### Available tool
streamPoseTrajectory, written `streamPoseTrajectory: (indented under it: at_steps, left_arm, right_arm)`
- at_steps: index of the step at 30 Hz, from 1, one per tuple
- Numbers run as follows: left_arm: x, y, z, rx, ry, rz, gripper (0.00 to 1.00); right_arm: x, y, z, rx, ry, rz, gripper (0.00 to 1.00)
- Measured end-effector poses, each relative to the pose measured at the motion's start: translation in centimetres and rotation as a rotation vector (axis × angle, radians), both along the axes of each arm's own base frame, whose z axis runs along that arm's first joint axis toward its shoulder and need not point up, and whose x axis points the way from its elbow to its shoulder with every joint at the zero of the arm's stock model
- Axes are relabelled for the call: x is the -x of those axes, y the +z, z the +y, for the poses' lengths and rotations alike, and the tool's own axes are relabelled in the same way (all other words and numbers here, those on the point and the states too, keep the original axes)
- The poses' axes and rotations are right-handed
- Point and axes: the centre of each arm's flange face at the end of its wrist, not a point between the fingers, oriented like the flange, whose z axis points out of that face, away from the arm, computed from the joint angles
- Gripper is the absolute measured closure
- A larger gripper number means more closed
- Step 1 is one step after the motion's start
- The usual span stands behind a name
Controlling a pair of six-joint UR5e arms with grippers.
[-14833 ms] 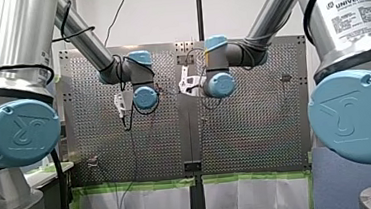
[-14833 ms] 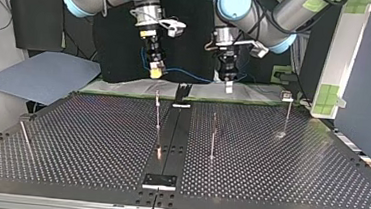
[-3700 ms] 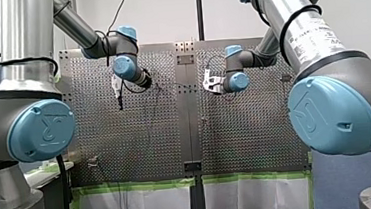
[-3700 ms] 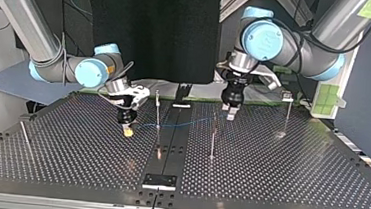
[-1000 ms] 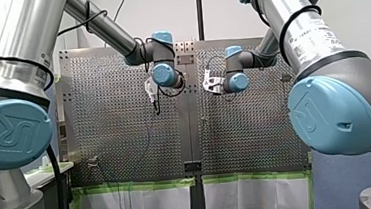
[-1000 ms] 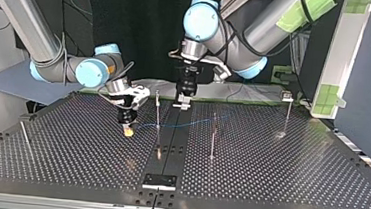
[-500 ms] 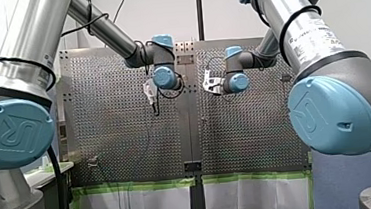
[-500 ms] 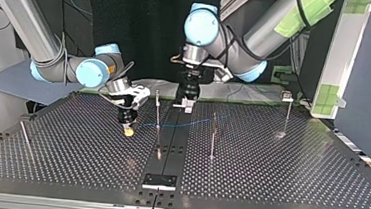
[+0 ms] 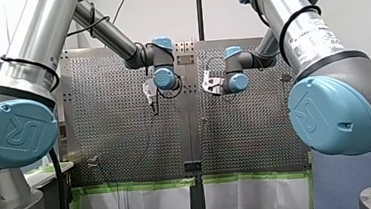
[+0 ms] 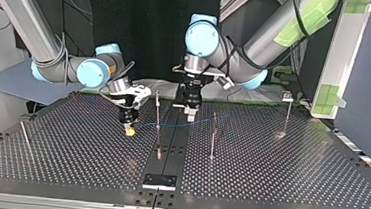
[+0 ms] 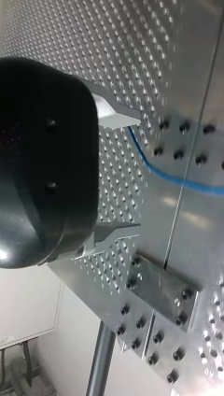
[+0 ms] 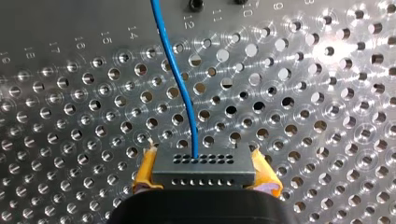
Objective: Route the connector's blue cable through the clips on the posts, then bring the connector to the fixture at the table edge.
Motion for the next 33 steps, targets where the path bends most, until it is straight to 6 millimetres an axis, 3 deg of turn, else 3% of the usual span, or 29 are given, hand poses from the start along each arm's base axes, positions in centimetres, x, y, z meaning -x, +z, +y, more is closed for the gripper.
streamPoseTrajectory:
  at_steps: [9,23,33]
  left_arm:
    - [-0.9,0.8,-0.1,-0.027,0.022,-0.01,0.0]
    - [-2.5,-2.9,-0.1,-0.181,0.125,0.066,0.0]
    - [-2.8,-3.0,0.3,-0.213,0.179,0.054,0.0]
  right_arm:
    - [-0.1,-0.1,0.0,-0.002,0.004,0.001,1.0]
    - [0.0,-0.2,0.0,-0.004,0.002,0.004,1.0]
    - [0.0,-0.3,0.0,-0.004,0.004,0.005,1.0]
